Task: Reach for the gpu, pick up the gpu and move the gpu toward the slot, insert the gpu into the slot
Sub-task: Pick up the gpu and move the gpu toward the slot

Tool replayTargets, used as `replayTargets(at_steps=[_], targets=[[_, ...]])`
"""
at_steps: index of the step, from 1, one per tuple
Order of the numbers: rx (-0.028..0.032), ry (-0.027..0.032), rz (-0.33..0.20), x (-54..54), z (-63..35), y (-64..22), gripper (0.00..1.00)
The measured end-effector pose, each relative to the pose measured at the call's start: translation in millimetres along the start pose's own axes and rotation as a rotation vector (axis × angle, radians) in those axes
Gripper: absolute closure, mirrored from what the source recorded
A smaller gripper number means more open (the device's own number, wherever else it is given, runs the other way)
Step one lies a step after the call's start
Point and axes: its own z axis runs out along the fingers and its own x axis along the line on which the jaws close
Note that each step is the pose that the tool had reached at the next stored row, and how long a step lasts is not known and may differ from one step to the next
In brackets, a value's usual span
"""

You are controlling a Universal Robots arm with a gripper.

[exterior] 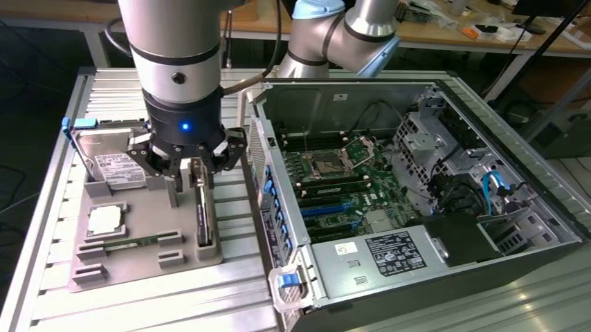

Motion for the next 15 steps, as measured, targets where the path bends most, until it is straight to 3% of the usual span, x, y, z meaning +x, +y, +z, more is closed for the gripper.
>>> replayTargets(at_steps=[15], targets=[[0.0,0.0,0.0,-0.8,26.9,-1.8,0.52]])
